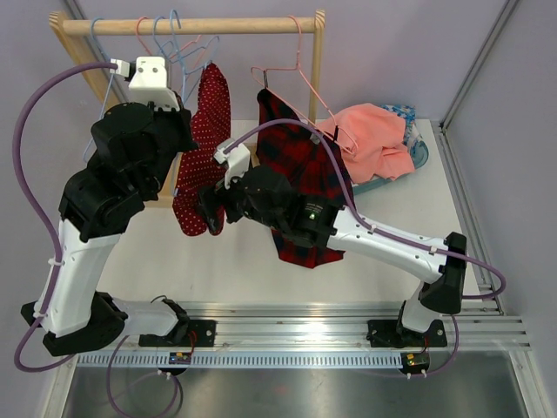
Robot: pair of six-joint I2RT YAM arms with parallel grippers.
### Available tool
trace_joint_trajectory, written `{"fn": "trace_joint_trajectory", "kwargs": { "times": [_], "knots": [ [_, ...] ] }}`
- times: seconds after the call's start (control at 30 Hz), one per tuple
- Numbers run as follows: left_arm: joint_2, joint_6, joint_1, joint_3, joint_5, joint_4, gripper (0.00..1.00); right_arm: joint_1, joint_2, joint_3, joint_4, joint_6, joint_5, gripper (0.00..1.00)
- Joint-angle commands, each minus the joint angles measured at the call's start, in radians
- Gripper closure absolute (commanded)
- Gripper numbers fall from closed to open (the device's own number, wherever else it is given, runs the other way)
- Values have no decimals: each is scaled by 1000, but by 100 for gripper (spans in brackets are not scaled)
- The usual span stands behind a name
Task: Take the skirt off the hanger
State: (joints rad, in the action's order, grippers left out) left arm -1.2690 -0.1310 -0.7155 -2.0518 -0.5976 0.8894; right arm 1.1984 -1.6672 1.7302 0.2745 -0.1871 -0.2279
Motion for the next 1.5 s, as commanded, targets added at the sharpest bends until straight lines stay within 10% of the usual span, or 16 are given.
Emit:
{"fn": "trace_joint_trajectory", "kwargs": {
  "times": [0.0, 1.17, 1.47],
  "knots": [
    [23, 54, -6, -19, -47, -110, 100, 15, 32, -44, -50, -24, -30, 5],
    [-35, 113, -6, -153, -73, -73, 100, 52, -29, -44, -86, -9, -123, 6],
    [-41, 123, -6, -177, -77, -72, 100, 52, -63, -73, -97, -20, -103, 76]
  ]
}}
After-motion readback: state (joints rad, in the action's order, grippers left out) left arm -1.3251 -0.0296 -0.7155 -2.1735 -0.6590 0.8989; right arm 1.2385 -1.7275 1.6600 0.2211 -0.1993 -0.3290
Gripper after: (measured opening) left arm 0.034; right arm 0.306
